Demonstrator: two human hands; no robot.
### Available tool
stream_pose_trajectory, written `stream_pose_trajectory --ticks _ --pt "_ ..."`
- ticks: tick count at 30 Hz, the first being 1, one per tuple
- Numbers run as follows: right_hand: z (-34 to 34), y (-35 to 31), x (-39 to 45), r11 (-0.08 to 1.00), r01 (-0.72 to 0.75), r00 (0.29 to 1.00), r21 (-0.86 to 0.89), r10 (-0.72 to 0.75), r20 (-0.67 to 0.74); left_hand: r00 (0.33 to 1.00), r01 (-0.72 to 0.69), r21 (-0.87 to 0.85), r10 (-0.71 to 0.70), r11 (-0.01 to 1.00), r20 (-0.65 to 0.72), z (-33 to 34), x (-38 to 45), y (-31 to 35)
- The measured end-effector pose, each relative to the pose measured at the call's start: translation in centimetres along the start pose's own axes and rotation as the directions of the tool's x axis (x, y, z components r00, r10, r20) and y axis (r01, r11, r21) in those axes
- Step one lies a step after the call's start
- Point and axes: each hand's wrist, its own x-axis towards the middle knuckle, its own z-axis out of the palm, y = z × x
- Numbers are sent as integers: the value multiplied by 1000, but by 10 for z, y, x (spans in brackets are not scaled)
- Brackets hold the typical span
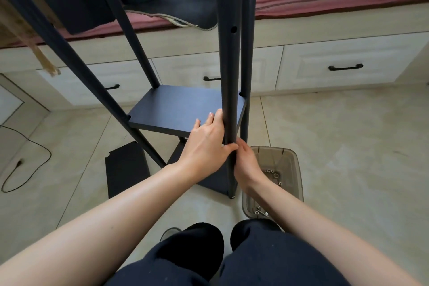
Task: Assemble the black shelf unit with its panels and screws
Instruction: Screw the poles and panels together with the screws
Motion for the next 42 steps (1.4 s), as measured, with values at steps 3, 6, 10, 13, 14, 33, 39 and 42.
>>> stream_pose_trajectory --ticks 3,6,10,13,14,33,39,42 --pt "7 -4 -3 1000 18 1000 8 -18 25 1000 25 -45 -25 999 -14 -4 -4 -1" --pt "11 -5 -2 1000 19 999 1 -19 25 999 32 -70 -34 997 -26 -8 -5 -3" --pt "18 -9 -2 999 48 998 -8 -48 40 998 38 -102 -44 994 -55 -14 -7 -11" --pt "29 -14 -2 997 75 996 -21 -74 44 995 58 -123 -67 991 -71 -24 -8 -20" --pt "34 -16 -2 996 82 995 -37 -81 52 994 71 -133 -80 989 -70 -29 -9 -23" --pt "142 -69 -26 870 305 925 -387 -175 336 944 95 -517 -242 851 -226 -118 -79 -104" --pt "185 -78 -28 802 384 891 -457 -191 413 905 91 -668 -341 739 -254 -134 -102 -141" --pt "208 -77 -31 760 437 876 -482 -238 419 880 74 -742 -393 666 -265 -138 -110 -161"
